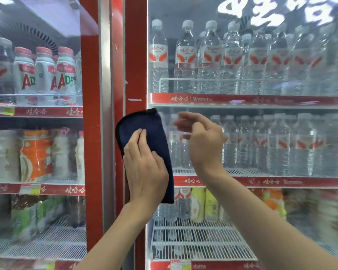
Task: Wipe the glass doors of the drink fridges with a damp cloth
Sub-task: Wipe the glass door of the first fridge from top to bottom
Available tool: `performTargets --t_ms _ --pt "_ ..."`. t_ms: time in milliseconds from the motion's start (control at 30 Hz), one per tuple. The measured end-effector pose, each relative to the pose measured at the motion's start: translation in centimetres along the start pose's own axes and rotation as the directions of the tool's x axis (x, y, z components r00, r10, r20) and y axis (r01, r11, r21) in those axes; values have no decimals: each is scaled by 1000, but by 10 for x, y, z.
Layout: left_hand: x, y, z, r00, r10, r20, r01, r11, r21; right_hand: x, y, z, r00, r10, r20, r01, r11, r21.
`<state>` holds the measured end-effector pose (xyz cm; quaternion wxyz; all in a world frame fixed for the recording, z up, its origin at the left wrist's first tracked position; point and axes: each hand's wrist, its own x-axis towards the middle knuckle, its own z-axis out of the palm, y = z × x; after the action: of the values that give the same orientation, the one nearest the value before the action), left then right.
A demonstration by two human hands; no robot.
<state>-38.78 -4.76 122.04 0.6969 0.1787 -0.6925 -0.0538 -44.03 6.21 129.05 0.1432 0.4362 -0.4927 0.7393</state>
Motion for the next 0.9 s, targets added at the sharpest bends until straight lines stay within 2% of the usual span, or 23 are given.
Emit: performTargets --t_ms 33,67,100,167,233,300,367,500,600,733,833,867,900 --pt "1 1 7 1000 13 -11 -12 996 85 0 8 -14 994 -43 -102 36 997 -67" --pt "1 2 15 999 23 -23 -19 988 155 -2 19 -29 980 -126 -156 93 975 -204" --pt "0 2 21 999 28 -38 -20 978 207 -5 33 -43 958 -238 -157 166 914 -371" --pt "-2 4 32 998 33 -53 -19 967 253 -11 65 -74 894 -445 -43 317 699 -640" --pt "-2 3 39 999 32 -37 -21 962 273 -12 89 -108 849 -518 105 408 515 -754" --pt "6 -1 39 998 57 -9 -52 955 293 -5 100 -141 829 -529 181 433 402 -807" --pt "24 -2 35 986 158 49 -165 938 306 6 108 -166 819 -524 233 448 333 -830" --pt "52 5 34 874 426 235 -485 804 345 15 125 -186 779 -536 325 520 261 -814" --pt "11 4 40 832 471 292 -552 754 355 14 131 -186 769 -543 338 533 252 -807" --pt "-58 -4 44 727 539 426 -679 658 325 14 129 -189 752 -557 352 556 250 -793" --pt "-30 -6 40 641 608 468 -760 586 280 20 127 -207 714 -569 407 618 239 -749" --pt "-10 -3 40 624 630 463 -777 566 276 23 129 -218 703 -575 418 623 217 -751" --pt "9 2 41 635 629 448 -769 570 290 26 131 -228 697 -577 425 625 199 -755"
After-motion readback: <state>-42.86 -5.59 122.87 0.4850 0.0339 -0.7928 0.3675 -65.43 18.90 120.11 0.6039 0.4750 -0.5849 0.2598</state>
